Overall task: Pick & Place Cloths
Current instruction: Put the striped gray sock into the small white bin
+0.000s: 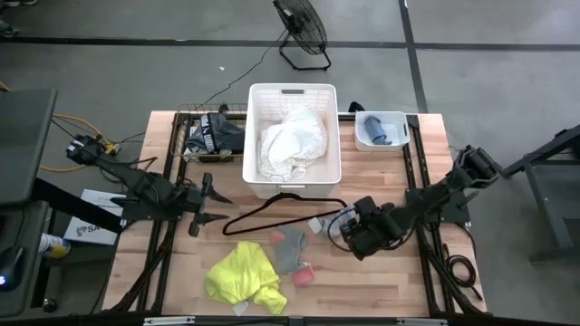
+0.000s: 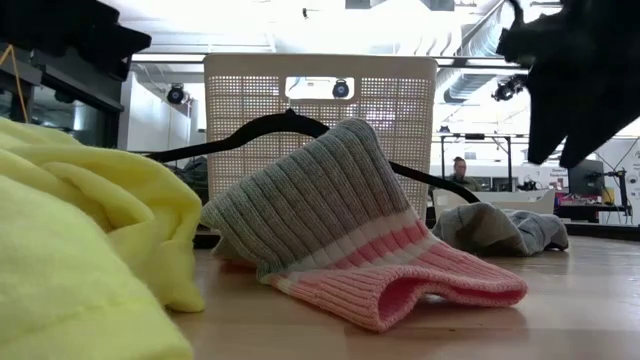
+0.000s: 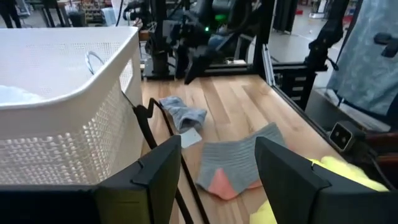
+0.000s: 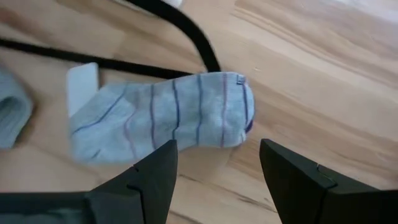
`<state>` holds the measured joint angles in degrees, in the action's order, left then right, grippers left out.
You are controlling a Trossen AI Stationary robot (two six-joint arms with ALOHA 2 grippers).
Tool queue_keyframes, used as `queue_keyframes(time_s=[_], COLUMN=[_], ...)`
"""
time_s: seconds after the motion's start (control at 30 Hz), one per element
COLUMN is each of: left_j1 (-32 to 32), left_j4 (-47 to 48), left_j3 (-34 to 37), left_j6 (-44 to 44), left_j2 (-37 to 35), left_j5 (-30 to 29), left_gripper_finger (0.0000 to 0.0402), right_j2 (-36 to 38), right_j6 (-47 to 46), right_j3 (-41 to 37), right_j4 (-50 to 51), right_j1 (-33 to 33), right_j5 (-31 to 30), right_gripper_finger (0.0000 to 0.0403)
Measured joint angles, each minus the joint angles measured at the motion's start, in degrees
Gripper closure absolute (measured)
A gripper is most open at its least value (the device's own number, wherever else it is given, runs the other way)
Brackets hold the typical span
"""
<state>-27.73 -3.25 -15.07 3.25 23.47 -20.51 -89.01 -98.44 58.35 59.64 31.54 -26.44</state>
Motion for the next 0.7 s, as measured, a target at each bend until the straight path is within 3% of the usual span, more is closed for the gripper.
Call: queue_keyframes(time_s=[0.33,0.7], left_j1=[0.00,0.00], left_j4=[0.40,0.38], left_j3=[-0.02,-0.02], left_j6=[-0.02,0.00], left_j2=[-0.79,-0.69], left_j5=[-0.02,-0.04], left_gripper_finger=[0.0201,0.0201], right_j2=[0.00,-0.02], right_j6=[-0.34,2.28], right_j3=[-4.53,-12.71], right_j4=[-3.62,-17.48], right_j1=[-4.55,-5.90], right_j5=[3.64,4.27], right_gripper_finger=[0.0183,0.0183])
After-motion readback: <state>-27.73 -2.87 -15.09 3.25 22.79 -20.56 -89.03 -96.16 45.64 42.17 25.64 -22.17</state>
